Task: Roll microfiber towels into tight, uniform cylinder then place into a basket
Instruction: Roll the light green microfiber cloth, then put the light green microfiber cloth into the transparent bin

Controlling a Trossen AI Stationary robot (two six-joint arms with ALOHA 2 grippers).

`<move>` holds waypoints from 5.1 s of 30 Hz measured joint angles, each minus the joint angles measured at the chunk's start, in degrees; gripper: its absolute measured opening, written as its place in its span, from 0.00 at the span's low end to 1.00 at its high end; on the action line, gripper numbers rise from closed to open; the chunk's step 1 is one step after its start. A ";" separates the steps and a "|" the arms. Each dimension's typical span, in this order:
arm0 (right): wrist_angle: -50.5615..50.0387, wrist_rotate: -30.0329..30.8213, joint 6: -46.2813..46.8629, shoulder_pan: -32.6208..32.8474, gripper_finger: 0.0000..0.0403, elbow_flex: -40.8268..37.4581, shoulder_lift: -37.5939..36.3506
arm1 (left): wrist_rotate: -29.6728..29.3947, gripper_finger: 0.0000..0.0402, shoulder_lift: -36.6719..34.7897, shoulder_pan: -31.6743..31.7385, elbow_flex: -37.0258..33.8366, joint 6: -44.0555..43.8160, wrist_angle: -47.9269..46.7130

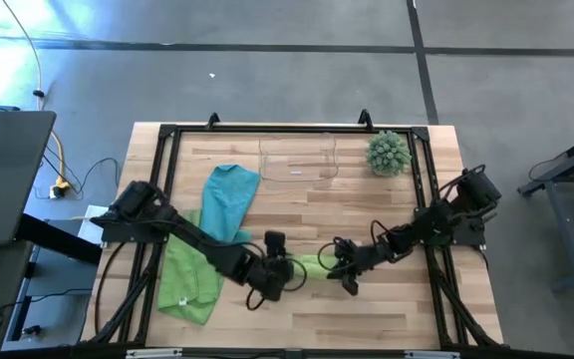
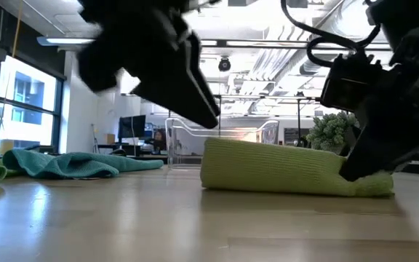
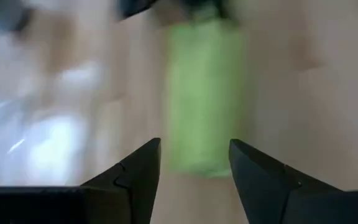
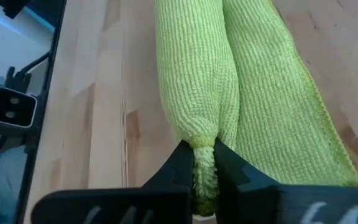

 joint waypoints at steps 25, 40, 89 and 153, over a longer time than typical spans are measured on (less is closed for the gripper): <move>0.55 -5.03 -4.14 -1.86 0.34 -0.42 -2.13 | 13.40 0.41 9.03 4.62 0.26 -6.82 7.56; -16.52 0.22 -13.13 4.27 0.40 -0.61 -21.54 | 13.99 0.37 9.73 4.64 0.17 -9.54 9.26; -17.34 16.29 -3.30 5.51 0.06 9.09 1.09 | 12.79 0.37 1.10 4.29 -0.13 -12.13 8.25; -15.27 20.01 -26.04 3.15 0.54 15.48 4.22 | 14.47 0.26 12.68 7.98 0.07 -12.64 20.84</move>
